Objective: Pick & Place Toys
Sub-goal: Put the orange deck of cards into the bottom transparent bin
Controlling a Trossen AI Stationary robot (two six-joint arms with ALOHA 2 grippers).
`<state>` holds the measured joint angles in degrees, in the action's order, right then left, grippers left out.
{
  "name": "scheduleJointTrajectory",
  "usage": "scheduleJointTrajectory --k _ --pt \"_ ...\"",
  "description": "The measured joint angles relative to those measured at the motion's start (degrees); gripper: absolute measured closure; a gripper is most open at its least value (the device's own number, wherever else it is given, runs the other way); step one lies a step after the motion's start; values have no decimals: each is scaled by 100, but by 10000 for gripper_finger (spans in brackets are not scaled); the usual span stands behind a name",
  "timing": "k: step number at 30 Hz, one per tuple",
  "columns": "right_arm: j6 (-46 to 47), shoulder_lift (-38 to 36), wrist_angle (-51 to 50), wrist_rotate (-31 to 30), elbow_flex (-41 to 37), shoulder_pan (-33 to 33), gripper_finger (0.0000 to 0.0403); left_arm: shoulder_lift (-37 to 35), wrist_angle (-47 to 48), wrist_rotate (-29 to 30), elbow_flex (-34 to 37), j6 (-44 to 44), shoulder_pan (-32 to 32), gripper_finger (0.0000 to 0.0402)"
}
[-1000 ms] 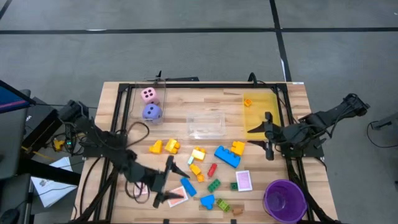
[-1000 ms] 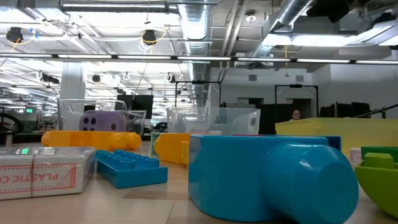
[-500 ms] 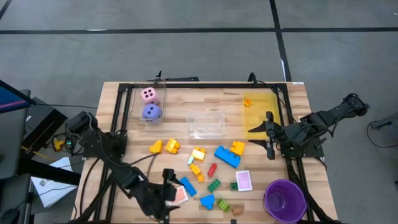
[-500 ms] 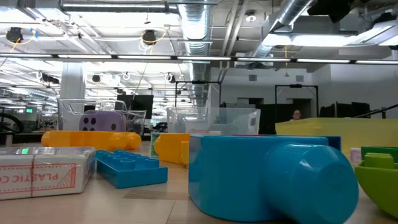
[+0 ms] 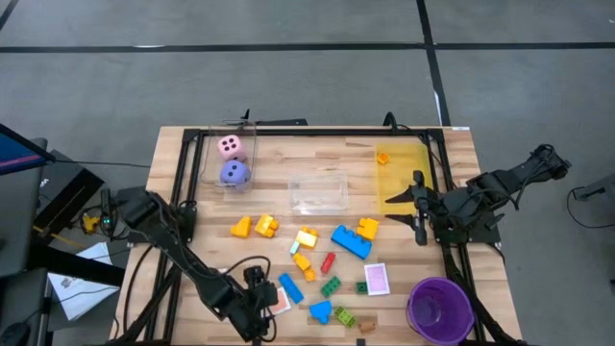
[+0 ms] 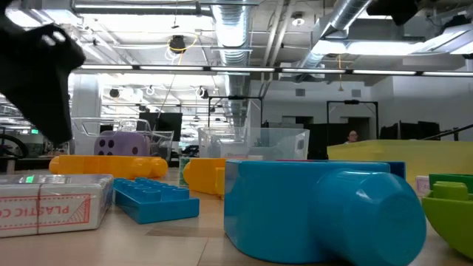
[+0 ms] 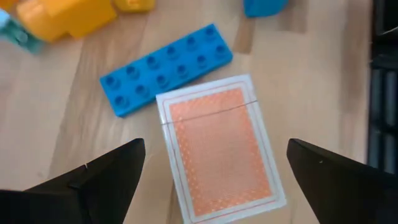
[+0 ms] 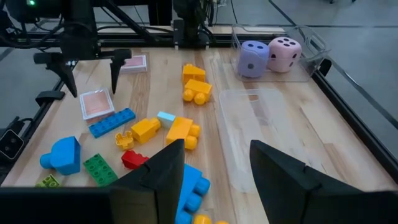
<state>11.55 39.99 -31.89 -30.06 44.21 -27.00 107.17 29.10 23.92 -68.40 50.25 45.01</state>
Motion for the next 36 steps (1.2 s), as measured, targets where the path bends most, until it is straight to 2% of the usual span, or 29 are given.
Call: scheduleJointTrajectory --k 5,11,20,27,36 --pt "29 0 -85 2 0 0 228 285 -60 -25 0 352 -2 7" --pt "44 0 -88 2 0 0 228 539 -282 -387 -3 514 -3 6" --pt "46 0 -90 2 0 2 228 536 -194 -531 -13 495 -2 9" --pt "47 5 -90 2 0 1 228 536 -151 -481 -2 -25 7 49" --pt "48 7 -93 4 0 0 228 536 -65 -463 -2 -188 31 121"
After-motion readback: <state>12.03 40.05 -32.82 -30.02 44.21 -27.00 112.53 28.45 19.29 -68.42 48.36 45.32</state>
